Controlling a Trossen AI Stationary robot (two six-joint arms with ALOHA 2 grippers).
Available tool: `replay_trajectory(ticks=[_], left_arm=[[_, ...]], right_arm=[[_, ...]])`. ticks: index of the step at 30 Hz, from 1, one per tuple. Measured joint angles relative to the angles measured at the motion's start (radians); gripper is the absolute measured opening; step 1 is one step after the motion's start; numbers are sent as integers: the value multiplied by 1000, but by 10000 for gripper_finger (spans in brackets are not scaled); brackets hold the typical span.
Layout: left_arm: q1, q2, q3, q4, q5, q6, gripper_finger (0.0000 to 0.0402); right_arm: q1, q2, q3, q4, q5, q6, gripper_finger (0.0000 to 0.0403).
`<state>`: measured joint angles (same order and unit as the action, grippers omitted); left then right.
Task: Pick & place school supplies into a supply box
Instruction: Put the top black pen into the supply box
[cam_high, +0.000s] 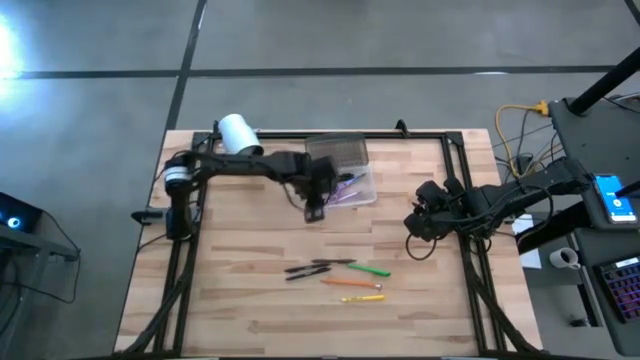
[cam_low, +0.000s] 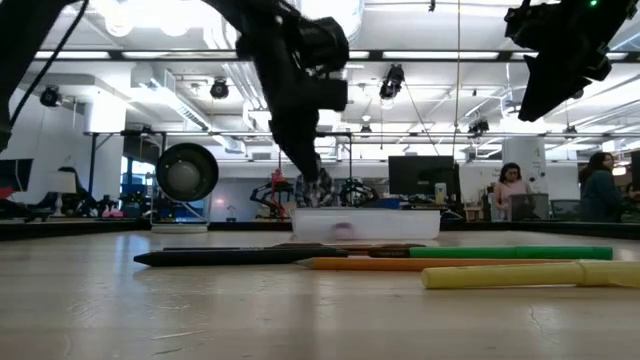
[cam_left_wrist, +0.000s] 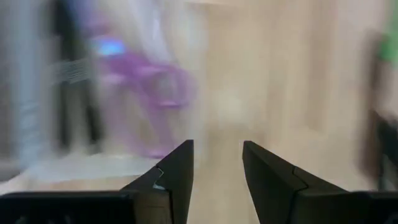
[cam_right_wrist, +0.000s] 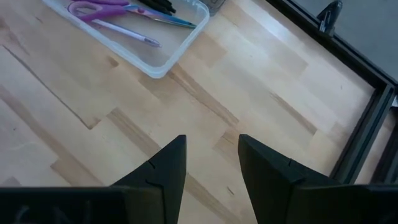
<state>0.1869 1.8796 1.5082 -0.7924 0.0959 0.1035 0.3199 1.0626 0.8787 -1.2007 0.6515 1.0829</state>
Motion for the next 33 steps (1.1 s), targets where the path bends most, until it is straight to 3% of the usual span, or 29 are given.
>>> replay_trajectory(ticks=[3, 6, 13, 17, 23, 29, 33], left_arm=[[-71, -41, -53, 1, 43, 77, 122], [-138, -83, -127, 6, 45, 46, 122], [-284, -208, -348, 156, 15, -268, 122], [-376, -258, -435, 270, -66, -416, 122], [-479, -231, -486, 312, -124, -506, 122], [-479, -191, -487, 334, -185, -543, 122], [-472, -158, -474, 408, -160, -540, 122]], right_arm=[[0, 0, 0, 0, -24, -18, 137], [1, 0, 0, 2, -56, -39, 137], [1, 0, 0, 4, -58, -101, 137], [1, 0, 0, 7, -58, -131, 137], [1, 0, -1, 11, -49, -153, 137], [1, 0, -4, 13, -47, -153, 137], [1, 0, -4, 13, -47, -153, 137]])
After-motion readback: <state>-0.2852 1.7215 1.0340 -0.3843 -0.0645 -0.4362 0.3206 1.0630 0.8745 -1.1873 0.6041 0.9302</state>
